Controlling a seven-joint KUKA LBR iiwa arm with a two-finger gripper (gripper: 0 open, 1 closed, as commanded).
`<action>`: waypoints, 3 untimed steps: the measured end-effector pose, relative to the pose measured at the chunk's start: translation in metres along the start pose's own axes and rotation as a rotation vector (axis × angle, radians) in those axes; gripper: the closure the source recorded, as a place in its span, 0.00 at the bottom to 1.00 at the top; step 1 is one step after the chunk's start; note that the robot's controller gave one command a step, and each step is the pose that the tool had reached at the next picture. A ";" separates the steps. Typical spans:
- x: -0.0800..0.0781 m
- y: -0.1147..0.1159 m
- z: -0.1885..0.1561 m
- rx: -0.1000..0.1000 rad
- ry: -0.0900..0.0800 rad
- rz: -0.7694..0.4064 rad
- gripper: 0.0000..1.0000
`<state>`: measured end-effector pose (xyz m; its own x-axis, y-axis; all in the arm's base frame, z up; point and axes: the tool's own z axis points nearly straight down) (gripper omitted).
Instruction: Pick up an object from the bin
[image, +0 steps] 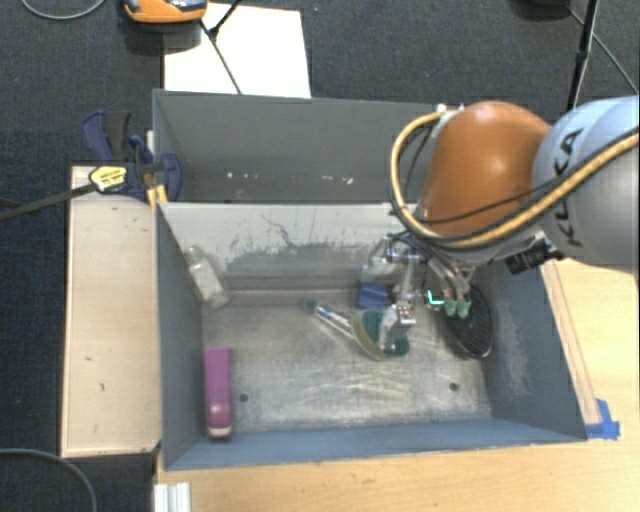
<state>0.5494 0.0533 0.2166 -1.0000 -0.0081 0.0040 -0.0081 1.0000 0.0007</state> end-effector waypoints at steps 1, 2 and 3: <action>-0.006 -0.026 0.132 -0.001 -0.008 0.134 0.00; -0.006 -0.027 0.134 -0.001 -0.006 0.137 1.00; -0.013 -0.042 -0.012 -0.001 -0.015 0.134 1.00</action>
Offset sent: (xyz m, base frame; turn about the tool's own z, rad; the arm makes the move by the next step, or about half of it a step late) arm 0.0051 -0.0291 -0.1466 0.1417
